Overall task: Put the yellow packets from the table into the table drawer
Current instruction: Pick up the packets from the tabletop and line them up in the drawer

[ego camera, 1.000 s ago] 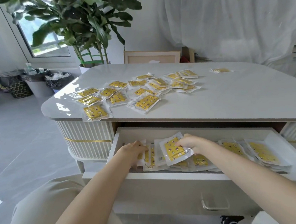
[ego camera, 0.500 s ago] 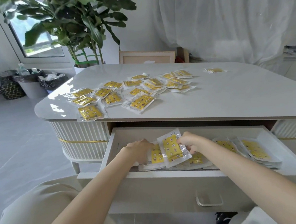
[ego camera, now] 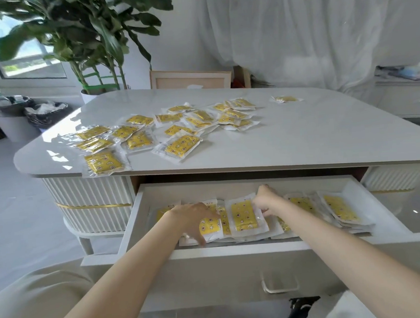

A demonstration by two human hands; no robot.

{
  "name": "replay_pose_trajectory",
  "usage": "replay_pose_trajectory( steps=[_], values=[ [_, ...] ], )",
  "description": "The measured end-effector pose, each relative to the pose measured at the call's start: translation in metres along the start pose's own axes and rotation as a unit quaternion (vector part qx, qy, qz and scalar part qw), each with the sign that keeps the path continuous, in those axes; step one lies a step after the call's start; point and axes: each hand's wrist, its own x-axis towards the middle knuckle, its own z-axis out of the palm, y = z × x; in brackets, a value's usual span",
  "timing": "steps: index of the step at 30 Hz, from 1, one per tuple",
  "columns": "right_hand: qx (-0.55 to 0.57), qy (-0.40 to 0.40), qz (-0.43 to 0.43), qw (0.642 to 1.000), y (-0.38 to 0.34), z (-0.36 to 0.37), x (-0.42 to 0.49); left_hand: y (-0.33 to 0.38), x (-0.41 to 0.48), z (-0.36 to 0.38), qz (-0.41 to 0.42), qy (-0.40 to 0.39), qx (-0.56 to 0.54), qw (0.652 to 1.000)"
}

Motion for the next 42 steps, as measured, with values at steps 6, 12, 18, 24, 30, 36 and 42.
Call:
replay_pose_trajectory(
  steps=[6, 12, 18, 24, 30, 36, 42],
  values=[
    [-0.201, -0.088, -0.192, 0.957, -0.002, -0.003, -0.011, 0.002, 0.001, 0.0, 0.003, 0.006, 0.013, 1.0],
    [-0.355, -0.151, -0.286, 0.877, -0.001, 0.016, -0.022, 0.005, -0.001, -0.001, 0.004, 0.002, 0.032, 0.999],
    [-0.317, -0.122, -0.282, 0.897, 0.002, 0.017, -0.013, 0.0, 0.006, 0.001, 0.0, -0.006, 0.041, 0.999],
    [-0.319, -0.132, -0.256, 0.903, 0.002, 0.01, -0.013, 0.001, 0.003, 0.003, -0.01, 0.005, 0.016, 1.0],
    [-0.243, -0.129, -0.283, 0.919, -0.028, -0.024, -0.04, 0.002, -0.024, -0.018, -0.071, 0.069, -0.005, 0.995],
    [-0.134, -0.089, -0.336, 0.928, -0.071, -0.073, -0.078, -0.004, -0.074, -0.066, -0.104, 0.178, -0.02, 0.978],
    [-0.038, -0.014, -0.365, 0.93, -0.111, -0.083, -0.078, -0.037, -0.107, -0.102, -0.163, 0.251, -0.116, 0.947]
  ],
)
